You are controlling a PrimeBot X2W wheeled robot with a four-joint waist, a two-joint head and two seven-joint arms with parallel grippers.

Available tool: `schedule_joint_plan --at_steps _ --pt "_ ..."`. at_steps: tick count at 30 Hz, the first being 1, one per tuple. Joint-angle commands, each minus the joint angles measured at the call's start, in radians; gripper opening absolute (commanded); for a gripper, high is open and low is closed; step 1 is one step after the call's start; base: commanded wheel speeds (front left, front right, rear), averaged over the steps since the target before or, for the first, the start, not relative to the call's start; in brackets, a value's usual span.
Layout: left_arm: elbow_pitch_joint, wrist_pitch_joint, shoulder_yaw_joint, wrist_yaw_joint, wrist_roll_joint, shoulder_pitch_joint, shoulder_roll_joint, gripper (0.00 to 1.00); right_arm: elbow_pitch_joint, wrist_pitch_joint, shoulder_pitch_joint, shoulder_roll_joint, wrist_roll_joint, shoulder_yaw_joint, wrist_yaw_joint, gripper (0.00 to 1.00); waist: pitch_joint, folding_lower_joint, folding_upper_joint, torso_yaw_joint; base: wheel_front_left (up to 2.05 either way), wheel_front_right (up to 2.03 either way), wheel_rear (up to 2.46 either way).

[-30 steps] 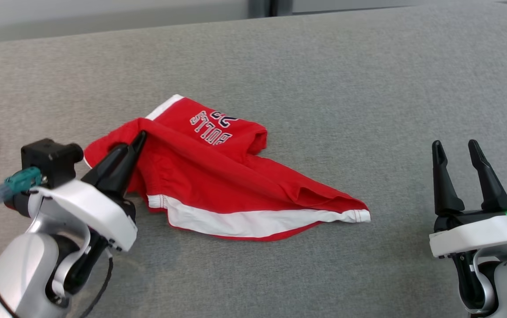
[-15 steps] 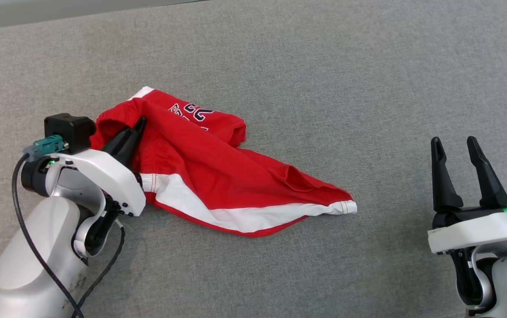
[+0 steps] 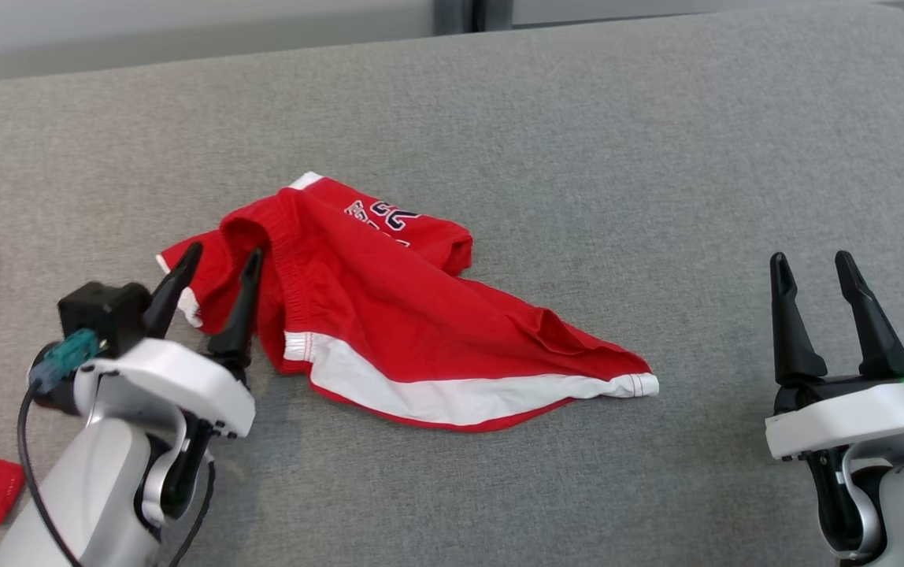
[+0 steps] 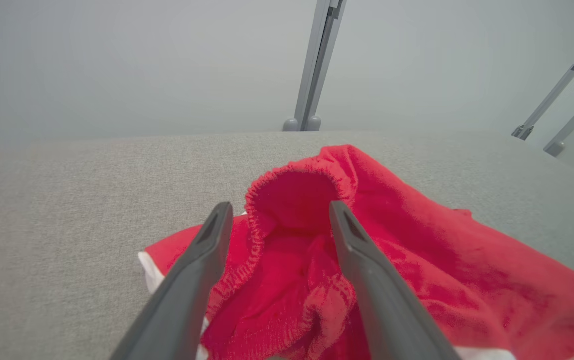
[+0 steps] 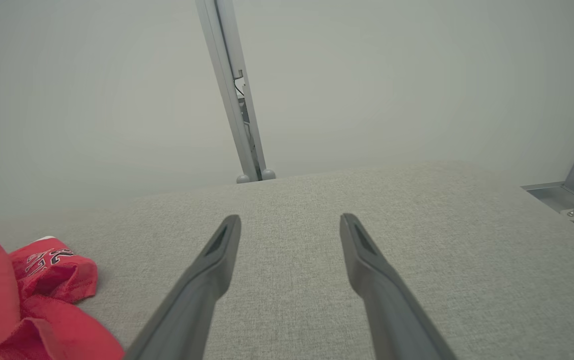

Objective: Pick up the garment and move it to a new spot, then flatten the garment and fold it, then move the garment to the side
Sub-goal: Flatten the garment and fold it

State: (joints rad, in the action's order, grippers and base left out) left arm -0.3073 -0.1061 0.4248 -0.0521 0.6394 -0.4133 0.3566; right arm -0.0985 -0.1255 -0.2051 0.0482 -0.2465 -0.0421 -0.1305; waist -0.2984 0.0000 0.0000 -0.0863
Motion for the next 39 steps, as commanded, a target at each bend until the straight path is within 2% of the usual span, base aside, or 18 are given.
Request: schedule_joint_plan --at_steps 1,9,17,28,39 --pt "0.012 -0.013 -0.010 -0.012 0.006 0.019 0.006 1.00 0.004 0.001 0.009 0.006 0.003 -0.001 0.000 1.00 0.015 0.0000 0.0000 0.014 0.00 0.00 0.00" --pt "0.163 -0.122 -0.093 -0.113 -0.013 0.145 0.034 1.00 0.017 0.030 0.035 0.006 0.033 0.003 -0.001 1.00 0.072 0.0000 0.0000 0.063 0.00 0.00 0.00" --pt "0.279 -0.141 -0.148 -0.177 -0.038 0.285 0.074 1.00 0.036 0.064 0.058 0.006 0.052 0.029 -0.001 1.00 0.126 0.0000 0.0000 0.078 0.00 0.00 0.00" --pt "0.361 -0.083 -0.121 -0.219 -0.061 0.383 0.112 1.00 0.041 0.079 0.100 0.006 0.053 0.041 0.000 1.00 0.162 0.0000 0.0000 0.072 0.00 0.00 0.00" --pt "0.381 -0.051 -0.100 -0.229 -0.063 0.387 0.117 1.00 0.046 0.081 0.097 0.006 0.049 0.033 0.000 1.00 0.169 0.0000 0.0000 0.073 0.00 0.00 0.00"
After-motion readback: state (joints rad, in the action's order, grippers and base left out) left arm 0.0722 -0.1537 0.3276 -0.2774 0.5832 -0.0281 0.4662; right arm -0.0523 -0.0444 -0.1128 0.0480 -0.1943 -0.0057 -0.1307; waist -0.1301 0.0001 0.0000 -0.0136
